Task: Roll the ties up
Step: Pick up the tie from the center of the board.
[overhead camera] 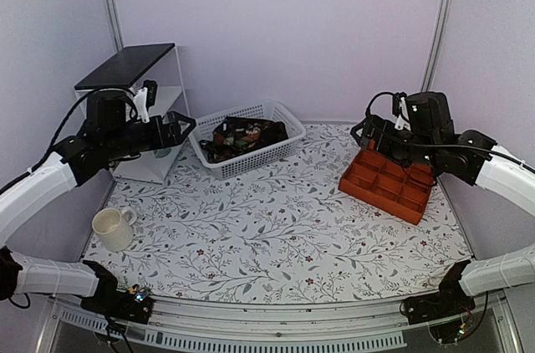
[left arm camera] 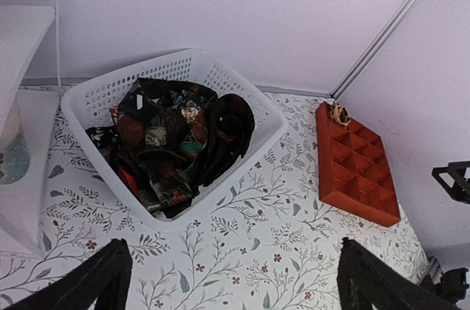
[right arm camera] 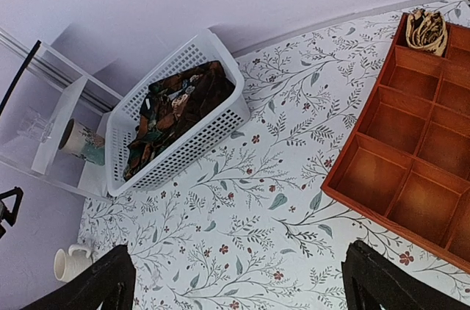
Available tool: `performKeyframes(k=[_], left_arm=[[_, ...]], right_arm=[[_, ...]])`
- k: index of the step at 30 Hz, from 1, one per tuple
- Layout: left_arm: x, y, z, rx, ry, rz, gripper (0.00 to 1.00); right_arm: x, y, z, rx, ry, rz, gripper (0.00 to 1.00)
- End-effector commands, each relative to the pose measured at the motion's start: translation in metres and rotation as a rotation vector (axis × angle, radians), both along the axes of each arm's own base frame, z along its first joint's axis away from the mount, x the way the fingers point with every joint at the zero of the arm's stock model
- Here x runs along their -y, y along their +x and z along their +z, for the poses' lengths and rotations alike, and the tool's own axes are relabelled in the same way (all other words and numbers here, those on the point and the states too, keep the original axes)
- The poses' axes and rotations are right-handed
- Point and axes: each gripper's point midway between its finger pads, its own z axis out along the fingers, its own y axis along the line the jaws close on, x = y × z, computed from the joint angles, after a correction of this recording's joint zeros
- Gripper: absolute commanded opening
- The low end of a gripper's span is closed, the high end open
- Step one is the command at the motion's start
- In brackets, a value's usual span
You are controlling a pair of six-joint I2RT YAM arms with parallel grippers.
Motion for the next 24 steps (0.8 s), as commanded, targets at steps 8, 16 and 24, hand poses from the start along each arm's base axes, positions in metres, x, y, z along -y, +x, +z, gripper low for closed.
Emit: performKeyframes(k=[8, 16, 24], left_arm=[[0.021, 0.030, -0.019, -0.121, 0.148, -0.050, 0.96], [0.065, 0.083, -0.065, -0.211, 0.312, -0.076, 0.85], [0.076, 0.160, -0.130, -0.273, 0.501, 0.006, 0.58]], right_arm=[[-0.006, -0.009, 0.014, 0.052, 0.023, 0.079, 1.00], [-0.011, -0.015, 0.011, 0.045, 0.033, 0.121, 0.99], [-0.013, -0.024, 0.012, 0.042, 0.069, 0.148, 0.99]])
